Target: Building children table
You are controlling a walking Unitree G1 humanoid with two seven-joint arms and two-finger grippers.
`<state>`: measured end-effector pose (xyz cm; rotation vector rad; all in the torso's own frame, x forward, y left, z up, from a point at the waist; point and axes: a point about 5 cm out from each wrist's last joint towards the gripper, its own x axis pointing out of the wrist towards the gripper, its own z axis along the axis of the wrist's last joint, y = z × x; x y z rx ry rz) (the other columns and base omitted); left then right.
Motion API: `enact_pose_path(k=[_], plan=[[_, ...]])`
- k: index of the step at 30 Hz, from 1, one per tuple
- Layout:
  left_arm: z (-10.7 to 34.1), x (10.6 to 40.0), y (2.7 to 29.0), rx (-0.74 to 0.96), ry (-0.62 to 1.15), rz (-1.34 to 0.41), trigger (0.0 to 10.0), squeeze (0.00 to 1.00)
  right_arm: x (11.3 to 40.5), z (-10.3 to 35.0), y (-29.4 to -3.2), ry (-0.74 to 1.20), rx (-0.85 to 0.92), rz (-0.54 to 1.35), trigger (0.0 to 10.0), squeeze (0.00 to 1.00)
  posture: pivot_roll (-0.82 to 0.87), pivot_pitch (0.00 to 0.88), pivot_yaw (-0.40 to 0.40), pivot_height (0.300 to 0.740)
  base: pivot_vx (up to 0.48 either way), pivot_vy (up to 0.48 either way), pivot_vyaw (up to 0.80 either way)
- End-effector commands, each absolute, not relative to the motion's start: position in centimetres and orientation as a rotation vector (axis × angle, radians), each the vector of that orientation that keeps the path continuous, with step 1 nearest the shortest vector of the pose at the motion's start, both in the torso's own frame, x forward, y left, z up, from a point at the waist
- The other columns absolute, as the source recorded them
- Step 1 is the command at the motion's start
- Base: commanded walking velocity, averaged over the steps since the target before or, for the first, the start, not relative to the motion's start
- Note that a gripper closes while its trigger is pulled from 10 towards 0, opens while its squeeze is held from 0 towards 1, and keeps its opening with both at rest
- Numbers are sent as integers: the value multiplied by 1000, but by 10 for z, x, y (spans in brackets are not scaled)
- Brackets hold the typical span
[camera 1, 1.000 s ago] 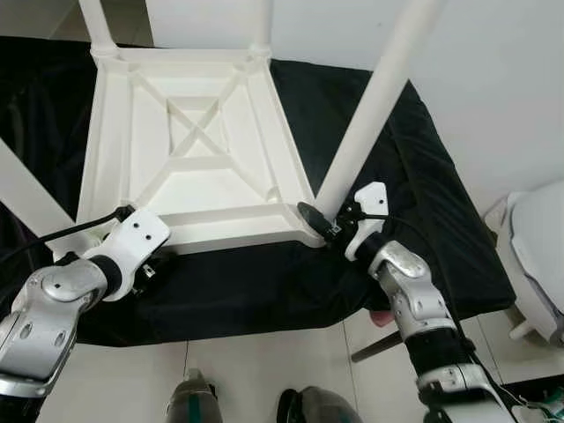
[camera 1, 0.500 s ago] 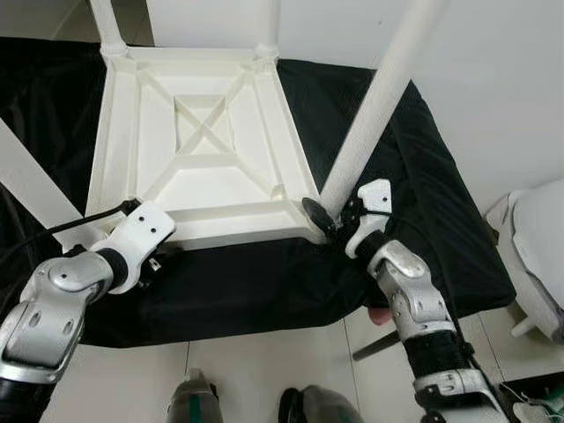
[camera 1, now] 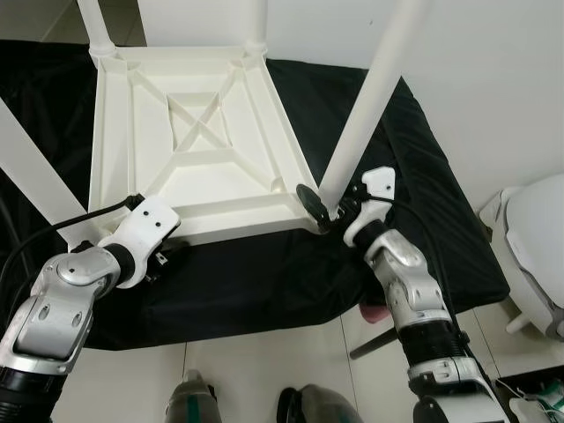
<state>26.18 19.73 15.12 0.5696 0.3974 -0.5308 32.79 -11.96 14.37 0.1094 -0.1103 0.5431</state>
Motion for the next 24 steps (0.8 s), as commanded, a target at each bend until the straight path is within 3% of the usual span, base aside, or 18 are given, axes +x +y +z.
enact_pose_path(k=[1,2,16,24], plan=[[157,268,200,592,354,-452,10000,0,330,141,-127,-103,93,523,9686,0,22,40,-93,740,0,0,0],[157,268,200,594,351,-453,10000,0,332,142,-128,-106,91,516,0,0,23,39,-94,740,0,0,0],[156,273,202,596,353,-451,10000,0,304,150,-134,-154,92,510,0,0,4,45,-91,740,0,0,0],[158,276,200,598,346,-459,10000,0,305,150,-135,-161,84,481,78,0,-13,46,-76,740,0,0,0]])
